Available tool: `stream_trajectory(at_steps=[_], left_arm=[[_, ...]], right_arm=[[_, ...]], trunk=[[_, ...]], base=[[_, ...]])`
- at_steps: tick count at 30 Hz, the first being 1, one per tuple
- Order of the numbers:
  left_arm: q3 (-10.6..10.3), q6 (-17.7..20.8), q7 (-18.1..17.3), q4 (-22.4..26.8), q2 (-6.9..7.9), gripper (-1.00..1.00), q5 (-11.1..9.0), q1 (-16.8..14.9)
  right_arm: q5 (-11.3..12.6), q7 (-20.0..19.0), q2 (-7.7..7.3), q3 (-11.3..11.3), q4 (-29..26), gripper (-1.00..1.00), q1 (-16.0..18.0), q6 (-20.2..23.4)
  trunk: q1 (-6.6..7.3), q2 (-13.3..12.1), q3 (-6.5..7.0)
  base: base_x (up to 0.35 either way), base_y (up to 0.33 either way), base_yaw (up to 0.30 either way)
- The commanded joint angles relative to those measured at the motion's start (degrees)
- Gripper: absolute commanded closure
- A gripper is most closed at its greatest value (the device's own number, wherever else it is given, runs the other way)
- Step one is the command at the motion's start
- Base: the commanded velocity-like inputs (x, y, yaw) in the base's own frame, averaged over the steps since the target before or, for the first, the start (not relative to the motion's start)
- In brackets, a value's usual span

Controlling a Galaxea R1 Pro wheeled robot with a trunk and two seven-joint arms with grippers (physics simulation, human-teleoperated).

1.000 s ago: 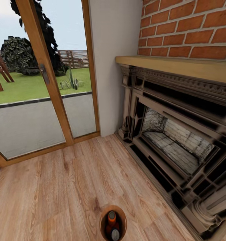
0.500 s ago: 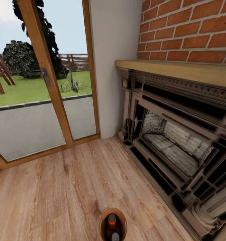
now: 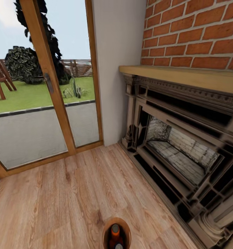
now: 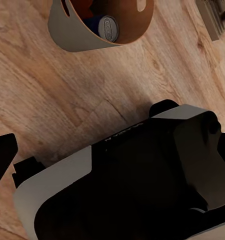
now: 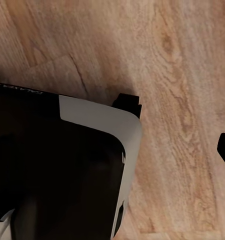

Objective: Put the three can of soda from the living room inside the tash can in the kitchen.

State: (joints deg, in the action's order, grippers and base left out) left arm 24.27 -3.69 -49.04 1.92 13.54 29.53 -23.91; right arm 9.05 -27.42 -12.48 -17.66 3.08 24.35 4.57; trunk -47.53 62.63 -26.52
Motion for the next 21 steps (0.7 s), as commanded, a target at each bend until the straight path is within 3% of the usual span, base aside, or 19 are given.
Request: stream_trajectory(at_steps=[1, 21], left_arm=[[0.0, 0.0, 0.0, 0.0, 0.0, -1.0, 0.0, 0.0], [0.0, -0.1, 0.0, 0.0, 0.03, -1.0, 0.0, 0.9]], right_arm=[[0.0, 0.0, 0.0, 0.0, 0.0, -1.0, 0.0, 0.0], [-0.1, 0.1, 0.07, 0.0, 0.0, -1.0, -0.3, -0.2]], trunk=[[0.0, 0.0, 0.1], [0.0, 0.0, 1.01]], base=[[0.0, 0.0, 0.0], [0.0, 0.0, 0.0]])
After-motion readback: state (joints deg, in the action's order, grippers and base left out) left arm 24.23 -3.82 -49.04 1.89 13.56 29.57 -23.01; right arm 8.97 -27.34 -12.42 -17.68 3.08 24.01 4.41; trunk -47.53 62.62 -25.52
